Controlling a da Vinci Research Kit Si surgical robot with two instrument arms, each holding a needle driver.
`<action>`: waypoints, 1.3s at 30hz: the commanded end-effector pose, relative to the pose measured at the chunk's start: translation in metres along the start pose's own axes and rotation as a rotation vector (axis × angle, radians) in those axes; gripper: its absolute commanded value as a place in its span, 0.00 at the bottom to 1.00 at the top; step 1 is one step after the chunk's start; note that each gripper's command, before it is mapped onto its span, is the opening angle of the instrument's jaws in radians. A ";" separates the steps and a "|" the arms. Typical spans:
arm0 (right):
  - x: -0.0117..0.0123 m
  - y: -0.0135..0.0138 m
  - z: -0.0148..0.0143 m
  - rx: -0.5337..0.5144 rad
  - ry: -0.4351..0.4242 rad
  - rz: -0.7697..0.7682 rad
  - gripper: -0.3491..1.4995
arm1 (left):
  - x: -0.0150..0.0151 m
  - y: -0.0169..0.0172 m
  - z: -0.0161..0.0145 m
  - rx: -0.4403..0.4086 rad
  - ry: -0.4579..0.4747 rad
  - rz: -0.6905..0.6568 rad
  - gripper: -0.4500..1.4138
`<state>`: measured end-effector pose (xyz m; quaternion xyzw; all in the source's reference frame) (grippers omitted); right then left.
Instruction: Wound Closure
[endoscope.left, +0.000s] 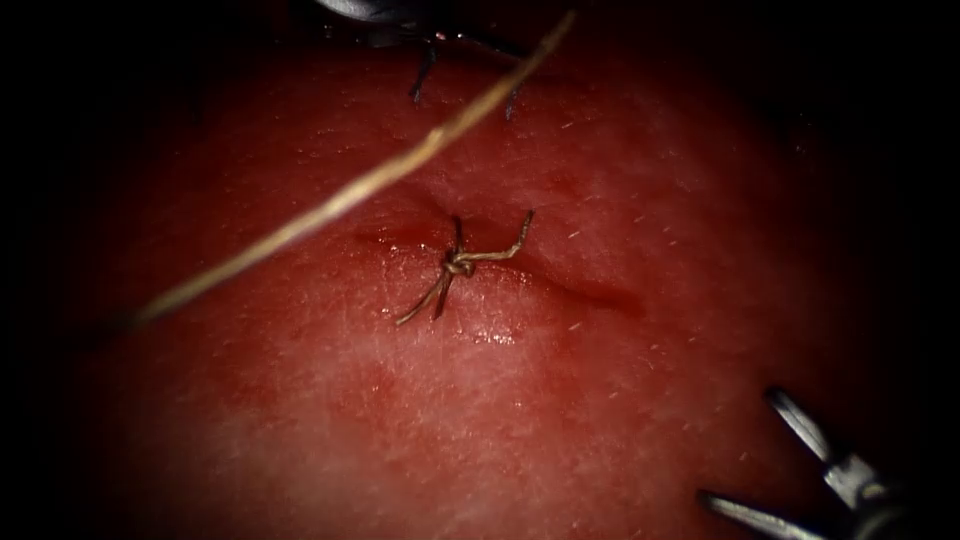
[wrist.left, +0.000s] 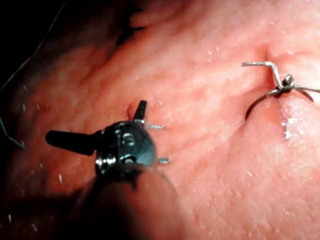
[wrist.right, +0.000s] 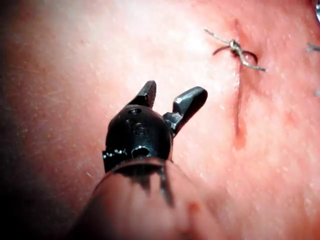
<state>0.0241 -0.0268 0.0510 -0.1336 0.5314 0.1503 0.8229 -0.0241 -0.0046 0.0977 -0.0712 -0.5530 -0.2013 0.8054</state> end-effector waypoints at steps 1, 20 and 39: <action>0.0037 0.0002 0.0017 0.016 0.030 -0.031 0.94 | 0.0008 -0.0009 0.0003 0.002 0.003 0.007 0.87; 0.0211 0.0089 0.0066 0.039 0.138 -0.351 0.88 | -0.0030 -0.0123 -0.0204 0.058 -0.121 -0.090 0.79; 0.0224 0.0084 0.0097 0.197 0.161 -0.544 0.93 | -0.0025 -0.0128 -0.0193 0.091 -0.149 -0.081 0.78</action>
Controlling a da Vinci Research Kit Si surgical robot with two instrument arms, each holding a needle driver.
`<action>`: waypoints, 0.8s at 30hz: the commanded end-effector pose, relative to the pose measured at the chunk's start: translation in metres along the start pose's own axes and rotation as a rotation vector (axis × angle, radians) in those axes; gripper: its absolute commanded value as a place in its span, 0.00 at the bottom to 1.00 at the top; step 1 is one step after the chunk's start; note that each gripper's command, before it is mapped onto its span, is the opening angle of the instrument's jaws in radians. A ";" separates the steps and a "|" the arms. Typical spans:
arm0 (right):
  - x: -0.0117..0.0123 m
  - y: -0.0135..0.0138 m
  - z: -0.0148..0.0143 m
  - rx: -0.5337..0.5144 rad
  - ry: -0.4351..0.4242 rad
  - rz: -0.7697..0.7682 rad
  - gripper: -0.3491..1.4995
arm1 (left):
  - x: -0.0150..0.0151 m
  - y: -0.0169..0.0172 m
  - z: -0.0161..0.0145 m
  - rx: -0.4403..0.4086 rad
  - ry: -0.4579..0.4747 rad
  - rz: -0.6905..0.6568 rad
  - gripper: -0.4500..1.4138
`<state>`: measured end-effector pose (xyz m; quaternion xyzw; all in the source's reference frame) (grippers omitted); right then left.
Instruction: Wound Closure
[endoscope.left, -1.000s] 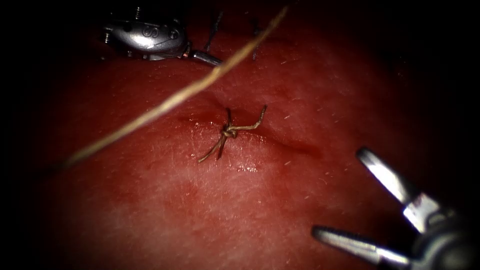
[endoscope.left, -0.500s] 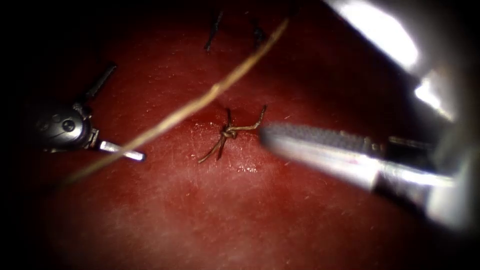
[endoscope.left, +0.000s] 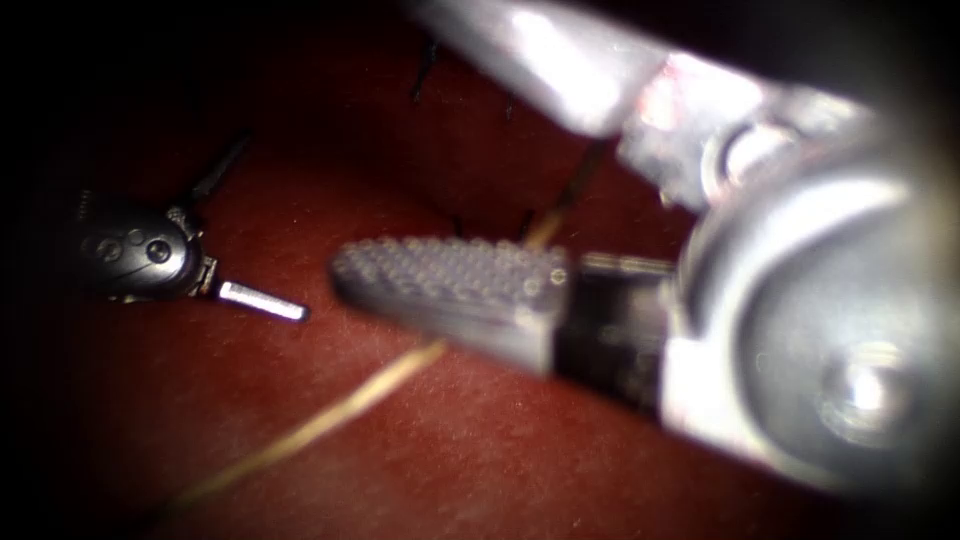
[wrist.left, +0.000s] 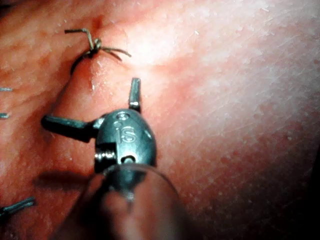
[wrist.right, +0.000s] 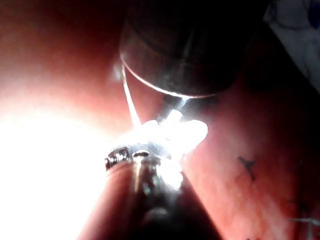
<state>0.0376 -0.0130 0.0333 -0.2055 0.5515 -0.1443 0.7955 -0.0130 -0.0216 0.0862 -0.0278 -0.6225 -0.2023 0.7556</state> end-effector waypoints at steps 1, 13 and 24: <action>-0.0006 -0.0003 -0.0001 0.002 0.001 0.025 0.92 | 0.0006 -0.0005 0.0003 0.001 0.001 -0.001 0.78; -0.0024 0.0016 -0.0043 -0.011 0.064 0.172 0.89 | 0.0016 -0.0004 0.0003 0.003 -0.002 0.008 0.78; -0.0037 -0.0001 -0.0022 0.043 0.074 0.151 0.91 | 0.0024 -0.0004 0.0005 0.002 -0.003 0.016 0.77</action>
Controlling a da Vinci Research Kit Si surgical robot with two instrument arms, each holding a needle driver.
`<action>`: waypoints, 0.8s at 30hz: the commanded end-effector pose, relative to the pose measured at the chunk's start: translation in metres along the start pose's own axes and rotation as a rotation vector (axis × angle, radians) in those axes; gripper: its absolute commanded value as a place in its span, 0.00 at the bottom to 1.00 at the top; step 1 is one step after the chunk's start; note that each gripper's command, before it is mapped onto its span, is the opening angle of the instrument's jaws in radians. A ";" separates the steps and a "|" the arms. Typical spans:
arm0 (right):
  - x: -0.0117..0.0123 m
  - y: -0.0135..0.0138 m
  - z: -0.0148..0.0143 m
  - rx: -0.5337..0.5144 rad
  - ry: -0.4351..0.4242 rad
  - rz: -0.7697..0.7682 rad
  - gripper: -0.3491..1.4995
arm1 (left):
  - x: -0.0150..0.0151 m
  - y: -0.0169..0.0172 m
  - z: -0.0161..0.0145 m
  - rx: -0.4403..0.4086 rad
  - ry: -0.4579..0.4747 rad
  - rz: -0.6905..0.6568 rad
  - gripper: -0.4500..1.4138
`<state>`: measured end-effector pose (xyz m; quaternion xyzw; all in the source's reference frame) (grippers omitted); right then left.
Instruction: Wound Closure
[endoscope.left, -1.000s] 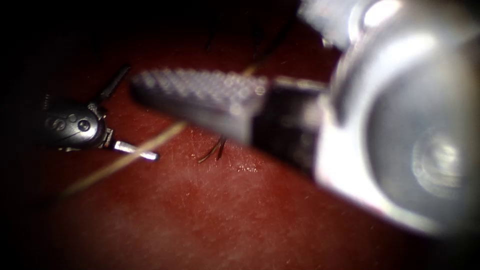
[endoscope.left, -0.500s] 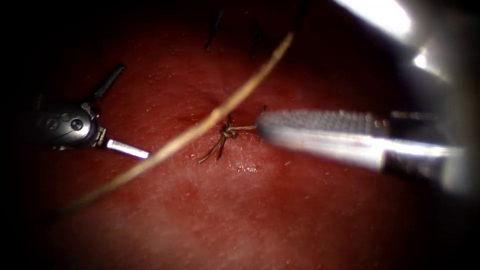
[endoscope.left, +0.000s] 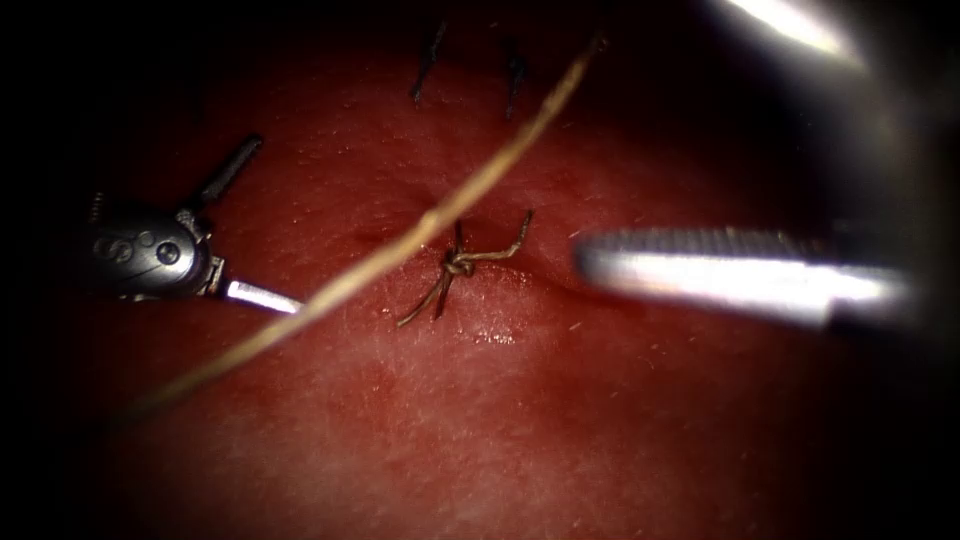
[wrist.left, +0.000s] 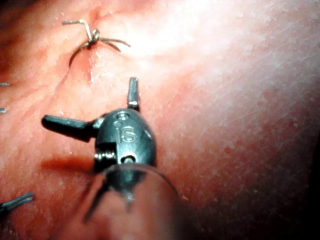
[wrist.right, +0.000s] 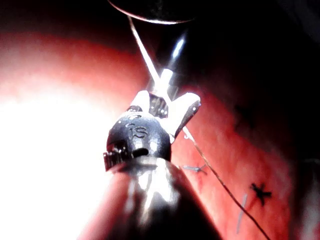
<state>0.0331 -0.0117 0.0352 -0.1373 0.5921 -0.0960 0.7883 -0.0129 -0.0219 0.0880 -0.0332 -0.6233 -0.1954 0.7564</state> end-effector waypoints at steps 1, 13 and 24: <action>-0.0004 -0.0005 0.0016 0.004 -0.002 -0.028 0.92 | 0.0006 -0.0006 0.0004 0.001 0.000 -0.002 0.77; -0.0013 -0.0023 0.0034 0.057 -0.015 -0.078 0.93 | 0.0006 -0.0005 0.0001 0.004 0.000 -0.002 0.77; -0.0014 -0.0023 0.0051 0.052 -0.018 -0.103 0.09 | 0.0006 -0.0004 0.0000 0.006 -0.001 -0.008 0.76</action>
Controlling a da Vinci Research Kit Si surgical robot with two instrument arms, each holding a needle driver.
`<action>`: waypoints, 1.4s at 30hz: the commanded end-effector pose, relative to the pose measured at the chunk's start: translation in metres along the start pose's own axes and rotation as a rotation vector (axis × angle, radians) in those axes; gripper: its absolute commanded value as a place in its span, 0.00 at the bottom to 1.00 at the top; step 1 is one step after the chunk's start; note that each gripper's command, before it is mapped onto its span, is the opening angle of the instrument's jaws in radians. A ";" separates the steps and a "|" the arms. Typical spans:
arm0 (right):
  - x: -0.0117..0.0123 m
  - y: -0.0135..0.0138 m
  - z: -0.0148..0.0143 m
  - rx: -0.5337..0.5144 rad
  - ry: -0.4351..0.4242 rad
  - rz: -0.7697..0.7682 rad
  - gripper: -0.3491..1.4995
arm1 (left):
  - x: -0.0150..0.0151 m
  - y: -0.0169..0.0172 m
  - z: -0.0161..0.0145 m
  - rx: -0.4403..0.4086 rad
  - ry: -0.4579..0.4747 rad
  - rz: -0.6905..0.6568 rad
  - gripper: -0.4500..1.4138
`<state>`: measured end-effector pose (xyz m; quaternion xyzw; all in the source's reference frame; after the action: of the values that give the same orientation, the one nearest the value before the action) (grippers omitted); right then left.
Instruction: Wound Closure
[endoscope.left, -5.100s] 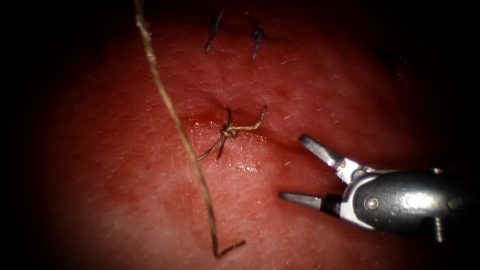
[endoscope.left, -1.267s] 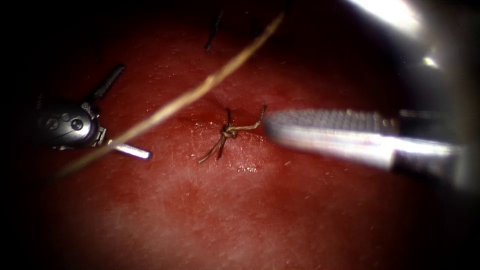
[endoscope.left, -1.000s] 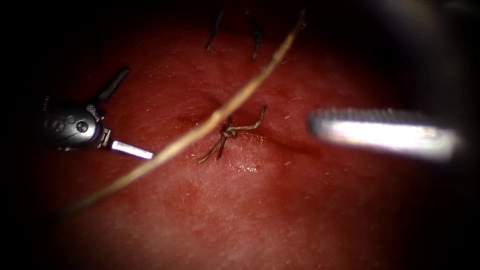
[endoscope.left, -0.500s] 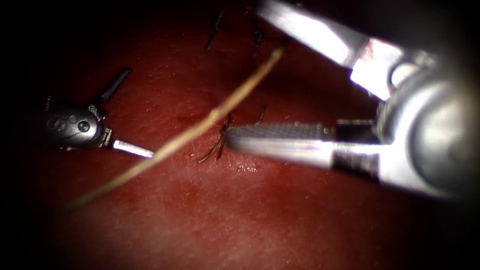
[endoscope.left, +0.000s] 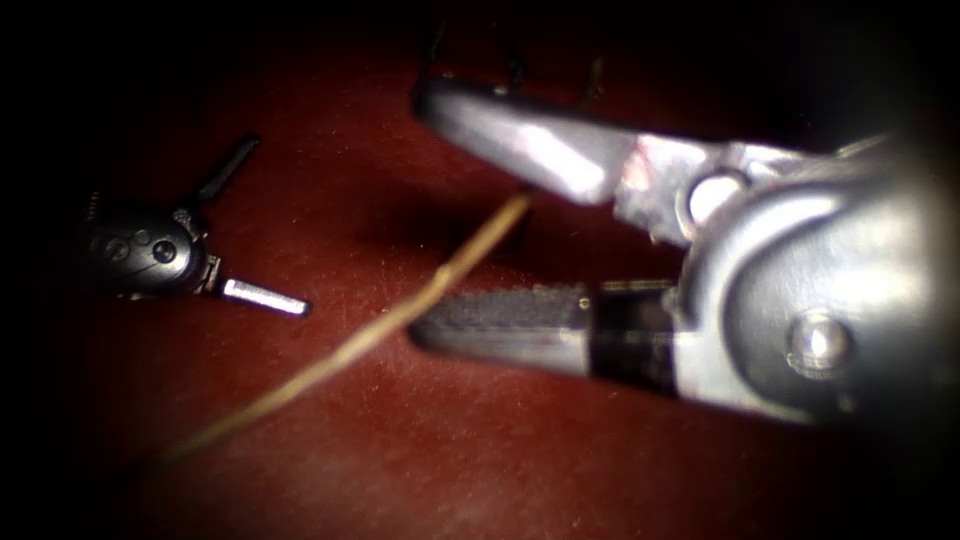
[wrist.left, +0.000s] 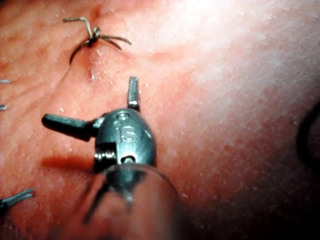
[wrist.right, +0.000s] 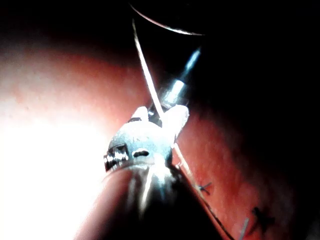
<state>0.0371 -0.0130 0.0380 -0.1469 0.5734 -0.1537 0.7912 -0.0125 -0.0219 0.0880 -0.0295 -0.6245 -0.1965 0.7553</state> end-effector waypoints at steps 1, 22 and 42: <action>-0.0006 -0.0001 0.0006 -0.005 0.001 0.004 0.00 | 0.0006 -0.0005 0.0003 0.002 0.000 -0.001 0.75; -0.0288 -0.0019 -0.0107 -0.039 -0.353 0.215 0.00 | 0.0002 -0.0004 0.0000 0.006 -0.001 -0.005 0.73; -0.0404 -0.0087 -0.0208 -0.002 -0.743 0.285 0.00 | -0.0003 -0.0001 -0.0008 0.015 -0.003 -0.010 0.74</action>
<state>0.0033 -0.0053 0.0696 -0.1182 0.2409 0.0313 0.9628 -0.0110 -0.0215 0.0869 -0.0200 -0.6280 -0.1950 0.7531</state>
